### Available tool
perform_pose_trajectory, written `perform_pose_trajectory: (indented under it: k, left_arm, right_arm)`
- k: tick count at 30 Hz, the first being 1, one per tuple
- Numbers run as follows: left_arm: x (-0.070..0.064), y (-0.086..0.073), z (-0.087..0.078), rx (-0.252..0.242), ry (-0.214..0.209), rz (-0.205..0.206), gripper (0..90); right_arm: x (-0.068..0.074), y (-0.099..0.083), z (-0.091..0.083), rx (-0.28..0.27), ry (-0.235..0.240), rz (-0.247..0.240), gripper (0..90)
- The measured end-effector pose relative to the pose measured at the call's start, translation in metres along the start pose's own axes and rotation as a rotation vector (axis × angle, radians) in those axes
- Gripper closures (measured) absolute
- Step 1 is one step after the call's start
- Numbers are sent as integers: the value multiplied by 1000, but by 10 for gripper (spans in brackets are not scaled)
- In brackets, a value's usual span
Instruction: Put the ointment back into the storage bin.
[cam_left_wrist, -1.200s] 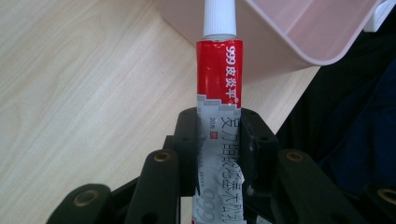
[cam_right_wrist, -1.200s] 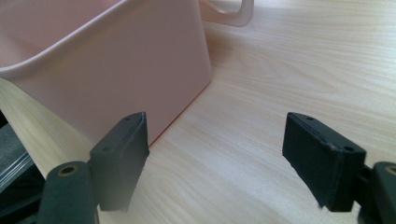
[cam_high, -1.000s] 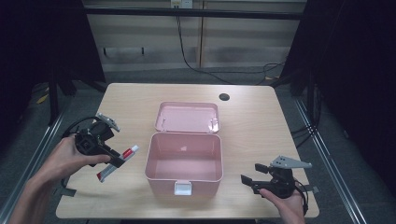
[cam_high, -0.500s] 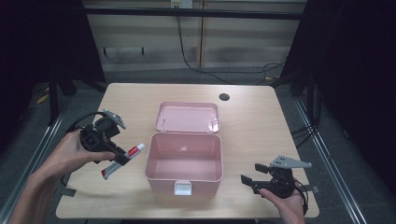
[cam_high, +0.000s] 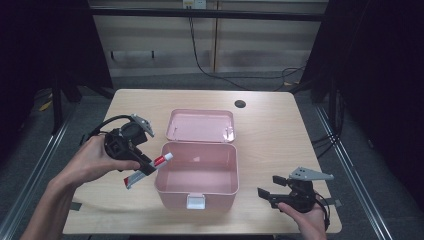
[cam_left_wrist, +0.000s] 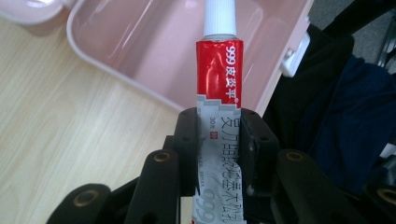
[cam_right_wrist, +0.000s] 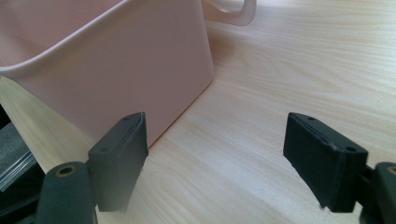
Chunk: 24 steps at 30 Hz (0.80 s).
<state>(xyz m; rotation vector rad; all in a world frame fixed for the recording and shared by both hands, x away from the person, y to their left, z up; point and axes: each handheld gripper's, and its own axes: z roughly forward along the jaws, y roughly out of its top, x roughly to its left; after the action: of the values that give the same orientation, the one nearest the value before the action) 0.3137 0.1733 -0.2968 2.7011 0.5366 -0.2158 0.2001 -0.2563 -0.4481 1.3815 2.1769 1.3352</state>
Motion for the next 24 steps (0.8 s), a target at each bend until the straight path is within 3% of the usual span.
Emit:
perform_pose_trajectory:
  k: [2,5,10,15,17,21,24]
  left_arm:
    - [-2,5,2,-13,-19,24,706]
    - [-5,12,5,-23,-16,27,706]
    - [-5,22,12,5,-23,43,707]
    - [-6,31,17,1,-42,51,707]
    - [-9,36,18,21,-33,67,707]
    - [-16,46,23,7,-3,68,707]
    - [-22,54,26,26,-4,87,707]
  right_arm:
    - [0,0,0,-1,2,-4,217]
    - [0,0,0,-2,3,-4,217]
    - [0,0,0,0,1,-4,216]
    - [0,0,0,-2,2,-5,215]
    - [0,0,0,0,2,-3,214]
    - [0,0,0,0,1,-3,213]
    - [0,0,0,0,3,-2,213]
